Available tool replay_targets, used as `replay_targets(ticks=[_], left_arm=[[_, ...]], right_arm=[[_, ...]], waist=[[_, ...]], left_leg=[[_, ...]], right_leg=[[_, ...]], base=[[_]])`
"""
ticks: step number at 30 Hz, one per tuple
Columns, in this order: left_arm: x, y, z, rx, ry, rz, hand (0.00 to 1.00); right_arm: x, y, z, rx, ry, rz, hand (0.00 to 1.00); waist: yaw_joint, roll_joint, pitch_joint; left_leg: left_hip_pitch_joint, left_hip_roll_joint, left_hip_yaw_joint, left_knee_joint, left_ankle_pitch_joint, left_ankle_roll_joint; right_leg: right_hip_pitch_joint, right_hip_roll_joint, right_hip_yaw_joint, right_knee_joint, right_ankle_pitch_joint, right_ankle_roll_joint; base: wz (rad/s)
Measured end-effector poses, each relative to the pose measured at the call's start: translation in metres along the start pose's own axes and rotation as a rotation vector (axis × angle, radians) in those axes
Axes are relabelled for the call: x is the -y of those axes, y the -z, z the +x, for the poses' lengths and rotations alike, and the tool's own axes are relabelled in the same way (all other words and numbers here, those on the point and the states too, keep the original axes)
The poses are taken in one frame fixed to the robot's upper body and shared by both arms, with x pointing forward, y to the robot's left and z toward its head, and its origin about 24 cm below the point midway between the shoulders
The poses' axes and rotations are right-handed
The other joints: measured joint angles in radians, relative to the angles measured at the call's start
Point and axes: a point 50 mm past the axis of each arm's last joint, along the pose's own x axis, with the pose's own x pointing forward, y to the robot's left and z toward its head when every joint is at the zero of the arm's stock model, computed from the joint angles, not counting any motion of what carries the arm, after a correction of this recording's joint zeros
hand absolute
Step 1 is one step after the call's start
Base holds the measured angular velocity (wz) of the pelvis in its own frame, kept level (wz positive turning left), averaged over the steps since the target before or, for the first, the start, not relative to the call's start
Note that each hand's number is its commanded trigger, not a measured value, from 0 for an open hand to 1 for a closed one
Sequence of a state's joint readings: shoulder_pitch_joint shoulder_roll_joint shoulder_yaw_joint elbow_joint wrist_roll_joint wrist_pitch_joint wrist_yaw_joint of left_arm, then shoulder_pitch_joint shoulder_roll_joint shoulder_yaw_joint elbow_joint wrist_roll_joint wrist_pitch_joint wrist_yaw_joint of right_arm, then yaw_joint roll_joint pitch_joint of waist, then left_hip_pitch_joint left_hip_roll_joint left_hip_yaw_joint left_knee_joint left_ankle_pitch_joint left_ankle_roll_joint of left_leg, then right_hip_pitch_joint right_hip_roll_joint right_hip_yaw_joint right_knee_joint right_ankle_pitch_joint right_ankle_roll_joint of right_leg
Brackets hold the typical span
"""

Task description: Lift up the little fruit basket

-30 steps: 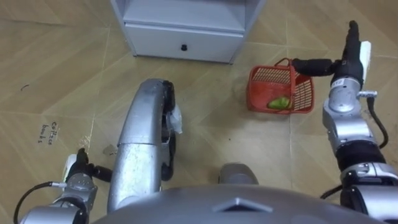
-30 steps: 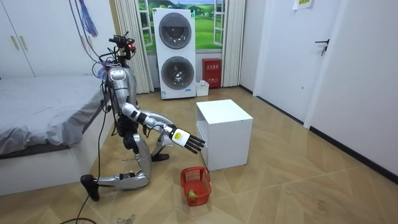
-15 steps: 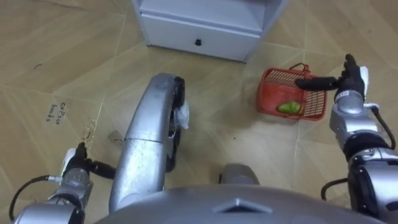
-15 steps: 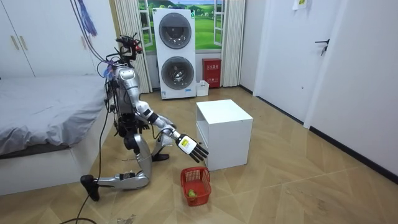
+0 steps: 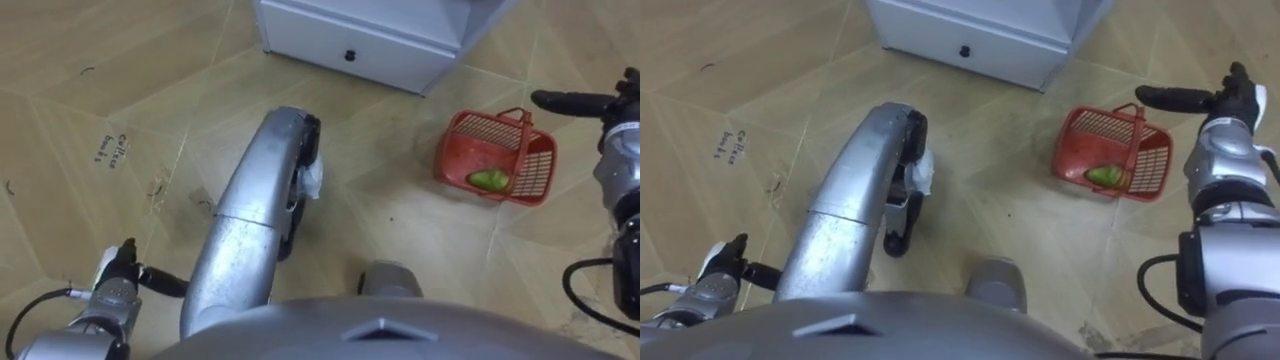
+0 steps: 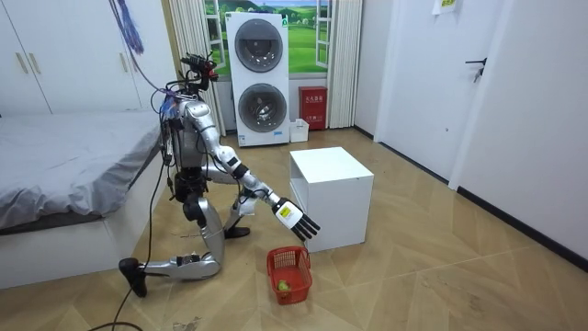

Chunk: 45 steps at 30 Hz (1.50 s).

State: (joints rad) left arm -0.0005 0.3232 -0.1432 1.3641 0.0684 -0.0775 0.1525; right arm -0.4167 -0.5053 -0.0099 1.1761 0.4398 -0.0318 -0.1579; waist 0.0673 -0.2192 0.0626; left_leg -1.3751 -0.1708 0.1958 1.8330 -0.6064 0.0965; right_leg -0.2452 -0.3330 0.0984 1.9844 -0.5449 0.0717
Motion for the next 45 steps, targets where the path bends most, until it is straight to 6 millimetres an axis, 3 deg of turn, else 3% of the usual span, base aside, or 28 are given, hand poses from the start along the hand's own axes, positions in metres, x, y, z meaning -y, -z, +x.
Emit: replay_targets(ticks=[5, 7, 13, 17, 20, 34, 45], left_arm=[[-0.008, 0.009, -0.001, -0.022, -0.007, 0.022, 0.0], [-0.005, 0.014, -0.002, -0.03, 0.007, 0.035, 0.0], [0.0, 0.03, -0.006, -0.057, 0.033, 0.039, 0.0], [0.006, 0.026, -0.006, -0.042, 0.067, 0.034, 0.0], [0.009, 0.023, -0.006, -0.031, 0.085, 0.058, 0.0], [0.015, 0.021, -0.007, -0.028, 0.137, 0.088, 0.0], [0.018, 0.011, -0.006, 0.017, 0.156, 0.11, 0.0]], right_arm=[[0.011, 0.003, 0.001, -0.027, 0.016, -0.008, 0.0], [0.015, 0.005, 0.001, -0.043, 0.013, 0.004, 0.0], [0.022, 0.013, 0.001, -0.085, 0.018, -0.011, 0.0], [0.021, 0.015, 0.001, -0.093, -0.001, -0.036, 0.0], [0.019, 0.017, 0.0, -0.101, -0.013, -0.063, 0.0], [0.018, 0.025, -0.001, -0.131, -0.053, -0.107, 0.0], [0.015, 0.025, -0.001, -0.132, -0.087, -0.147, 0.0]], waist=[[0.019, 0.008, 0.0045], [0.023, 0.021, 0.0085], [0.023, 0.05, 0.0044], [0.02, 0.076, -0.0046], [0.02, 0.086, -0.004], [0.028, 0.097, -0.0038], [0.066, 0.104, -0.0018]], left_leg=[[-0.002, 0.0, 0.019, -0.013, 0.002, 0.003], [-0.005, 0.001, 0.022, -0.013, 0.002, 0.004], [-0.024, 0.011, 0.038, -0.024, 0.007, 0.001], [-0.031, 0.02, 0.043, -0.028, 0.011, 0.002], [-0.031, 0.02, 0.043, -0.03, 0.012, 0.0], [-0.033, 0.02, 0.042, -0.03, 0.013, -0.003], [-0.048, 0.021, 0.042, -0.035, 0.019, -0.005]], right_leg=[[-0.016, -0.021, 0.014, 0.002, 0.0, 0.0], [-0.021, -0.023, 0.02, 0.003, 0.0, 0.0], [-0.07, -0.033, 0.051, 0.018, -0.004, 0.005], [-0.086, -0.035, 0.055, 0.023, -0.008, 0.009], [-0.088, -0.035, 0.056, 0.025, -0.009, 0.01], [-0.093, -0.034, 0.056, 0.029, -0.009, 0.011], [-0.113, -0.034, 0.059, 0.036, -0.009, 0.012]], base=[[-0.02], [-0.03], [-0.06], [-0.03], [0.0], [0.0], [0.0]])
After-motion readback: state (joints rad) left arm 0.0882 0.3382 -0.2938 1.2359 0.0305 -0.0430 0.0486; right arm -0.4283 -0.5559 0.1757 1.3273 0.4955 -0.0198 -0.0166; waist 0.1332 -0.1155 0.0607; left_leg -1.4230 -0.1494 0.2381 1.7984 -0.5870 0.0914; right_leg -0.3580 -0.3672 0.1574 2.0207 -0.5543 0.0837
